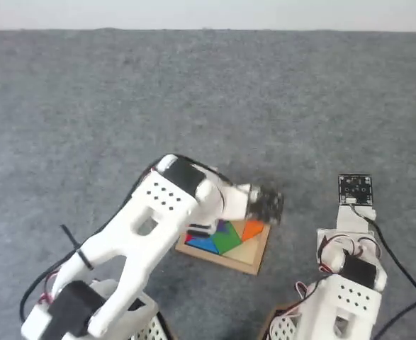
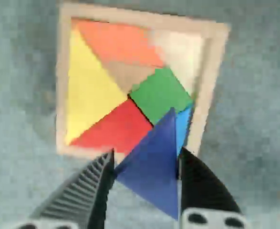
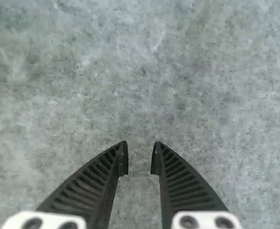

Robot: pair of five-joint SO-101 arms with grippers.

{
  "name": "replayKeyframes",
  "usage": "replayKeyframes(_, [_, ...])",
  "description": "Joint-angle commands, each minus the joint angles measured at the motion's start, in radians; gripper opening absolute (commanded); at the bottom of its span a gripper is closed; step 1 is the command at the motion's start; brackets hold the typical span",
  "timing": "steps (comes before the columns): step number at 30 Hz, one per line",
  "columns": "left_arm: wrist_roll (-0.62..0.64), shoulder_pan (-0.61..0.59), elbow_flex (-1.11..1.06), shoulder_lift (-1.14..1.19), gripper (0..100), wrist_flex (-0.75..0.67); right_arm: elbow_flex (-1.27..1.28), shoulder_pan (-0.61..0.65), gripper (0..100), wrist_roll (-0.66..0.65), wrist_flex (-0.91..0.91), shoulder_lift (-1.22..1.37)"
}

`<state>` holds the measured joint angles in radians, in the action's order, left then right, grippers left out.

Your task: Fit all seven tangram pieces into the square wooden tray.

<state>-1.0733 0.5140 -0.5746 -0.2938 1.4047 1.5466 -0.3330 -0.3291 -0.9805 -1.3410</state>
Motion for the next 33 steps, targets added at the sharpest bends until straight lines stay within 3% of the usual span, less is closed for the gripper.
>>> replayKeyframes(1, [-0.276, 0.037, -0.087, -0.044, 15, -0.104, -0.064, -0.022, 9.8, -0.011, 0.022, -0.022])
replayKeyframes(7, [-0.318, 0.138, -0.186, -0.044, 15, -0.336, -0.066, -0.021, 9.8, -0.012, 0.022, -0.022])
replayKeyframes(12, [-0.219, 0.207, -0.179, -0.044, 16, -0.391, -0.064, -0.021, 9.8, -0.012, 0.022, -0.022])
replayKeyframes(18, [-0.104, 0.203, -0.179, -0.049, 32, -0.388, -0.063, -0.021, 9.8, -0.012, 0.021, -0.019])
replayKeyframes(25, [-0.052, 0.173, -0.085, -0.055, 34, -0.278, -0.061, -0.016, 9.8, -0.012, 0.018, -0.013])
replayKeyframes(28, [0.140, 0.077, 0.038, -0.055, 34, -0.269, -0.061, -0.015, 9.8, -0.018, 0.012, -0.012])
replayKeyframes(30, [0.347, -0.031, 0.147, -0.055, 34, -0.253, -0.069, -0.008, 9.9, -0.063, -0.015, -0.012])
replayKeyframes(33, [0.666, -0.219, 0.309, -0.055, 34, -0.106, -0.107, 0.099, 12.5, -0.097, -0.099, -0.012])
